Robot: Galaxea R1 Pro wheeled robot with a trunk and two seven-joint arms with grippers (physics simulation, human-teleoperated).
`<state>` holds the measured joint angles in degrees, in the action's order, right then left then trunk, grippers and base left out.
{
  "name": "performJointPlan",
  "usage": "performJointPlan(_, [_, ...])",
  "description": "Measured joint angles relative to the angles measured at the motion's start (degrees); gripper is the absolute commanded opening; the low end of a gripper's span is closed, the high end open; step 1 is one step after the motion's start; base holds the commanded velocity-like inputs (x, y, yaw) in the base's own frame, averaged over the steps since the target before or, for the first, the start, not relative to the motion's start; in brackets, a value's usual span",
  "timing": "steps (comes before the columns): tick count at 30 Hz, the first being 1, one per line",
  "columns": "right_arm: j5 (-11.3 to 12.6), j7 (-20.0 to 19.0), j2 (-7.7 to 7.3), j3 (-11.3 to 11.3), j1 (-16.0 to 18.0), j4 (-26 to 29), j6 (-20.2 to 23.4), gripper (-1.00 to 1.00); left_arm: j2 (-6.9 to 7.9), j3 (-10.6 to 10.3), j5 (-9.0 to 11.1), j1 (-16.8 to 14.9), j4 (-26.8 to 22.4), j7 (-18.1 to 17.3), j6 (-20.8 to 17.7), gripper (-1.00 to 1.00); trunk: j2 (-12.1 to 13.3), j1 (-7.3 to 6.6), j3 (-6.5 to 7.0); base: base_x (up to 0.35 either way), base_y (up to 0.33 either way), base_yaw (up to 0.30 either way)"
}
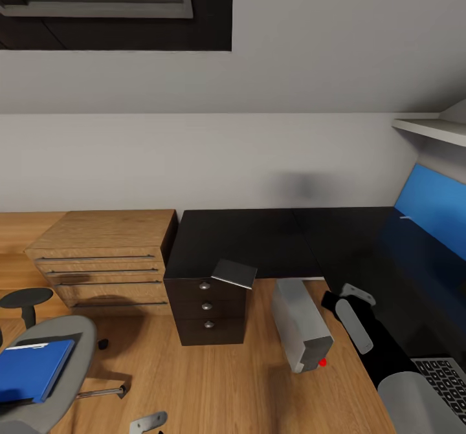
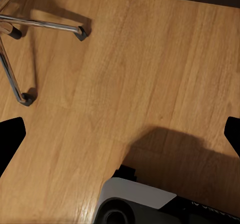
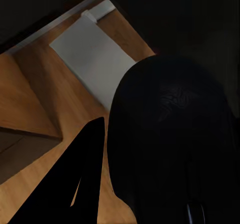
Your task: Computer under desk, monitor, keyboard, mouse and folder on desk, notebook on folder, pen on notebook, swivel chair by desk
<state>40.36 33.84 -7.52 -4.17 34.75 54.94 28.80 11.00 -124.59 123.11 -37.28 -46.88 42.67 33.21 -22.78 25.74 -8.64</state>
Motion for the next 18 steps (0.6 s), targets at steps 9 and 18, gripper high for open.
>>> performJointPlan(9, [-0.14, 0.46, 0.29, -0.01, 0.00, 2.67, -0.31, -1.00, 0.08, -0.03, 0.02, -0.01, 0.00, 0.00, 0.04, 1.00, 0.00, 0.00, 0.00, 0.000, 0.000, 0.000])
performJointPlan(18, [-1.43, 0.46, 0.30, 0.00, -0.01, 3.40, -0.31, -1.00, 0.07, -1.44, -0.17, 0.02, 0.00, -0.01, 0.17, 1.00, 0.00, 0.00, 0.09, 0.000, 0.000, -0.112])
